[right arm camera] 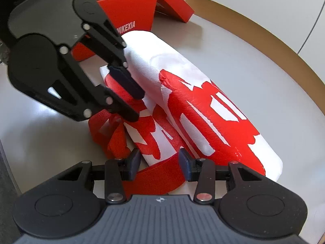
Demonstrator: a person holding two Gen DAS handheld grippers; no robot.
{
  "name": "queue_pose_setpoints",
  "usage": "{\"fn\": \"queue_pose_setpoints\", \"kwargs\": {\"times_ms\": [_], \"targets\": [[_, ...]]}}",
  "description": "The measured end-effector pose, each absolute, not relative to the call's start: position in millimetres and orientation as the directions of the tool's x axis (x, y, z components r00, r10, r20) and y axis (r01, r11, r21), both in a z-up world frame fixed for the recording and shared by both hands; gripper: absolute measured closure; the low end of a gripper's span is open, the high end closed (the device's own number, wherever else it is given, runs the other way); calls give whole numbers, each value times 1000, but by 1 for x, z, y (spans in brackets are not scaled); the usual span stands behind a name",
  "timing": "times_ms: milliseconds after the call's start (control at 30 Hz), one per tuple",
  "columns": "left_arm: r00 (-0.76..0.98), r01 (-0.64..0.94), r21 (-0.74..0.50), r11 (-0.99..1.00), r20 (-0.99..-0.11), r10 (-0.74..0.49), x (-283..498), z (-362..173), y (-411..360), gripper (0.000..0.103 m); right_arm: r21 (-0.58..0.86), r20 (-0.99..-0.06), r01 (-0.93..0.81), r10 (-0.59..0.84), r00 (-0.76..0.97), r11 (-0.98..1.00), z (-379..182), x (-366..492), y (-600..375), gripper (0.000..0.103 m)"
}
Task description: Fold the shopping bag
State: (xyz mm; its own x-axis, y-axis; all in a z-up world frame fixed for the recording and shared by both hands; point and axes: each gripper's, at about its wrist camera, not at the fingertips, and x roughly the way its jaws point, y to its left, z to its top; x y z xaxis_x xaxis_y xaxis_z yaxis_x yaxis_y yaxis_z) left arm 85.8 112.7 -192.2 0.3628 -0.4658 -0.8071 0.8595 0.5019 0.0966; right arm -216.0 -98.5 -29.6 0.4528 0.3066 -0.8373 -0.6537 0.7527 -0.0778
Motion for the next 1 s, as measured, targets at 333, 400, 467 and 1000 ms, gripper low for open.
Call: {"fn": "queue_pose_setpoints", "kwargs": {"times_ms": [333, 400, 467, 1000], "targets": [[328, 914, 183, 363, -860, -392, 98, -180, 126, 47, 61, -832, -586, 366, 418, 808, -37, -185, -95, 57], [328, 919, 198, 340, -865, -381, 100, -179, 125, 47, 82, -830, -571, 373, 415, 817, -38, -184, -97, 57], [316, 923, 189, 335, -870, -380, 106, -176, 127, 46, 95, -829, -556, 375, 415, 826, -37, -183, -98, 57], [334, 878, 180, 443, -894, -298, 120, -148, 153, 54, 114, -783, -469, 370, 500, 876, -38, -212, -106, 54]]}}
